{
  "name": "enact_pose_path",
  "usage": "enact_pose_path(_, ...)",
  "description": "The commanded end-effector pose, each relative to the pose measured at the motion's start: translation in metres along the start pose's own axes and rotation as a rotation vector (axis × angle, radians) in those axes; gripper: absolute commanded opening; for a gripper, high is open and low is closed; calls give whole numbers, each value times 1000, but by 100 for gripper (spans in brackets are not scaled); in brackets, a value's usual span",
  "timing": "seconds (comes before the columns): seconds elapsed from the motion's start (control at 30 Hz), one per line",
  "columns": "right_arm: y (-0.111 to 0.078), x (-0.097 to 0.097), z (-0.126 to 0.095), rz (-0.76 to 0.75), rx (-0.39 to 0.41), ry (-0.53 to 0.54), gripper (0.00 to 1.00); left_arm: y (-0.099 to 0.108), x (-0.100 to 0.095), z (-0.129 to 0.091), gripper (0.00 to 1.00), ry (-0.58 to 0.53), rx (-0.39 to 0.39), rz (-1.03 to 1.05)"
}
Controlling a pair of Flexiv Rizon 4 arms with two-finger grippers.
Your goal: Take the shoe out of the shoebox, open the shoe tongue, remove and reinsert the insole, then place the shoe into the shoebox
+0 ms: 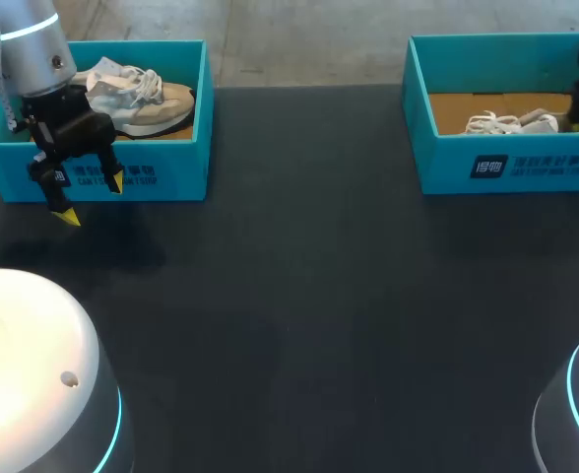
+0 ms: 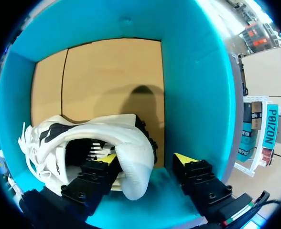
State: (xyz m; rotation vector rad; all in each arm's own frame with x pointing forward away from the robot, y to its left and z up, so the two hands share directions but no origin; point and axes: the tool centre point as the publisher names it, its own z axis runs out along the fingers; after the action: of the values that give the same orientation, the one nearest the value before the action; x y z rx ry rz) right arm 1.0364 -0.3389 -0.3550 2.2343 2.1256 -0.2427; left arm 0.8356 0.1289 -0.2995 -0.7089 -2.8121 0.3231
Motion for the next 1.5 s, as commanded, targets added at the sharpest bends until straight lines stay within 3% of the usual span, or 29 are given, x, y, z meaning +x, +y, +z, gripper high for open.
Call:
enact_pose_path(0.03, -9, 2, -11, 0, -18, -10, 78, 0, 0, -1, 100, 1, -2, 0)
enact_pose_path(0.2, -12, 2, -24, -1, -39, -9, 100, 0, 0, -1, 100, 1, -2, 0)
enact_pose_path(0.7, -26, 13, -74, -5, -78, -4, 100, 0, 0, -1, 100, 1, -2, 0)
enact_pose_path(0.87, -28, 19, -91, -4, -37, 15, 100, 0, 0, -1, 100, 1, -2, 0)
enact_pose_path(1.2, -51, 35, -129, 3, -28, 45, 100, 0, 0, -1, 100, 1, -2, 0)
enact_pose_path(1.5, -70, 41, -137, 35, -36, 72, 100, 0, 0, -1, 100, 1, -2, 0)
